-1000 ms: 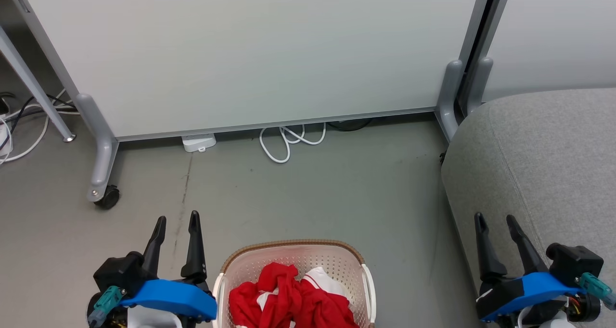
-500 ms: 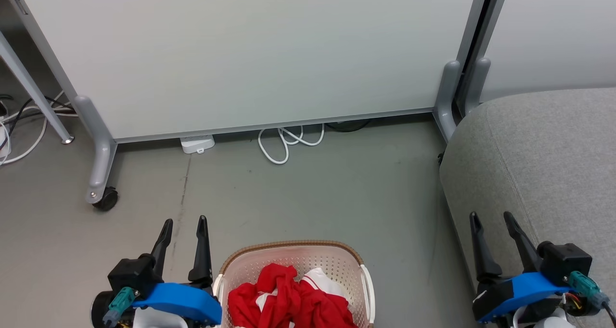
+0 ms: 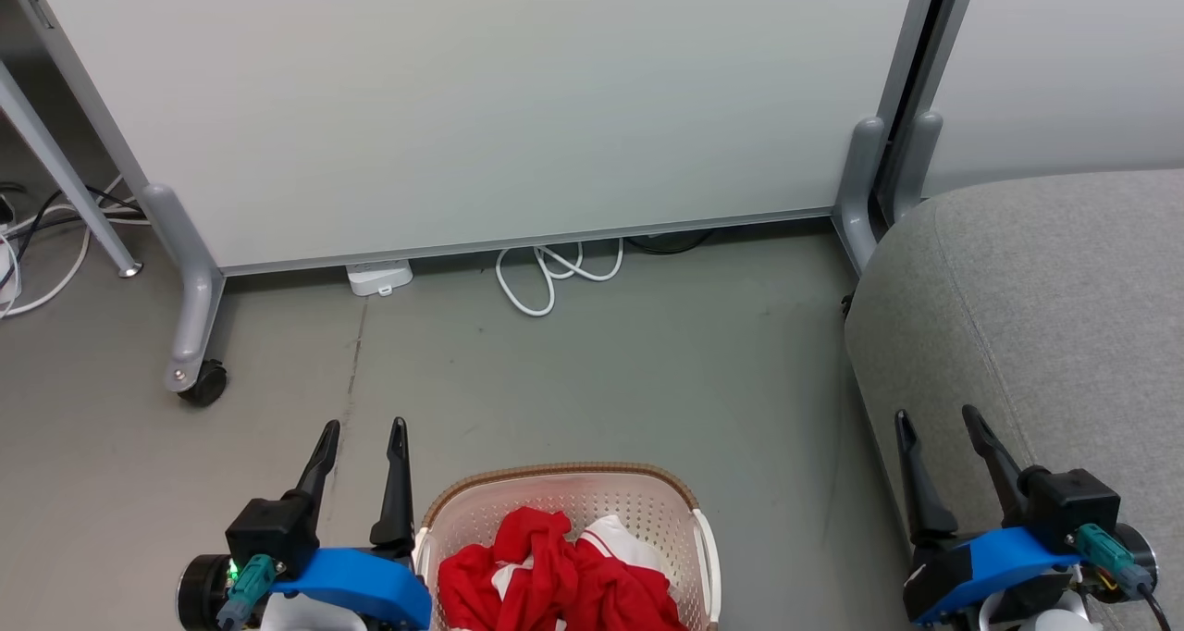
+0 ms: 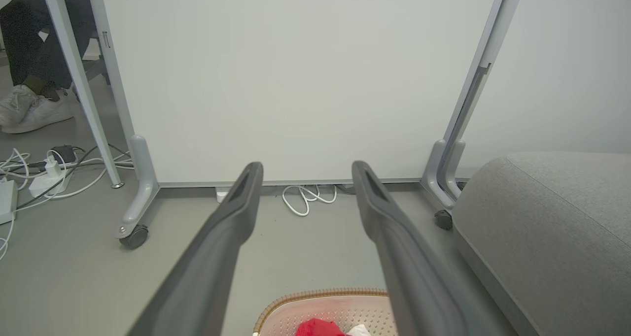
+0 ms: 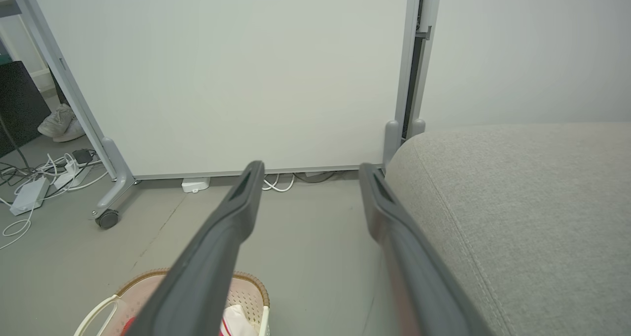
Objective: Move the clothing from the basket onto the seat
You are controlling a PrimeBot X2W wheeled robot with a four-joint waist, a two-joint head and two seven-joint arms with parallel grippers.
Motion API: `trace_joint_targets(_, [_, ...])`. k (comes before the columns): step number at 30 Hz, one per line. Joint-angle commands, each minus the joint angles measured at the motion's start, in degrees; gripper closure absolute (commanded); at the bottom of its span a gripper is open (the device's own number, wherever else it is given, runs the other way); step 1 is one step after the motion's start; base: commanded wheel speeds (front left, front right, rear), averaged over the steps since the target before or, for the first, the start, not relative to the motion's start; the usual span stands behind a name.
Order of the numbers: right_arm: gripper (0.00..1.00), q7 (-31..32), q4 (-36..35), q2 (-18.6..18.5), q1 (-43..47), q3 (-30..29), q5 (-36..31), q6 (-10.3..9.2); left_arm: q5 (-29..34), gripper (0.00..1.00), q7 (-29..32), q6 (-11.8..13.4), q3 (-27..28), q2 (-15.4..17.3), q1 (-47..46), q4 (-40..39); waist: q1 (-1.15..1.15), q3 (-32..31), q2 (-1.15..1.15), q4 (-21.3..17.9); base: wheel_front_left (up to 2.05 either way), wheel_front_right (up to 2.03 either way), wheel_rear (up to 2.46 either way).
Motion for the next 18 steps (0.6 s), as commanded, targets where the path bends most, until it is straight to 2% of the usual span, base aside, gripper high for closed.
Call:
trace_joint_targets(1, [0.00,-0.2,0.0,-0.3,-0.4,0.1,-0.2,0.02,0.2,0.00,-0.3,-0.2,0.0,0.0,-0.5,-0.1,0.00,0.0,0.00,0.0,0.00,0.00,0.00])
trace_joint_targets(18, [0.00,-0.3,-0.3,-0.3,-0.4,0.3,-0.1,0.02,-0.2,0.00,-0.3,-0.3,0.0,-0.1,-0.7,0.6,0.00,0.8,0.00,-0.4,0.00,0.00,0.00])
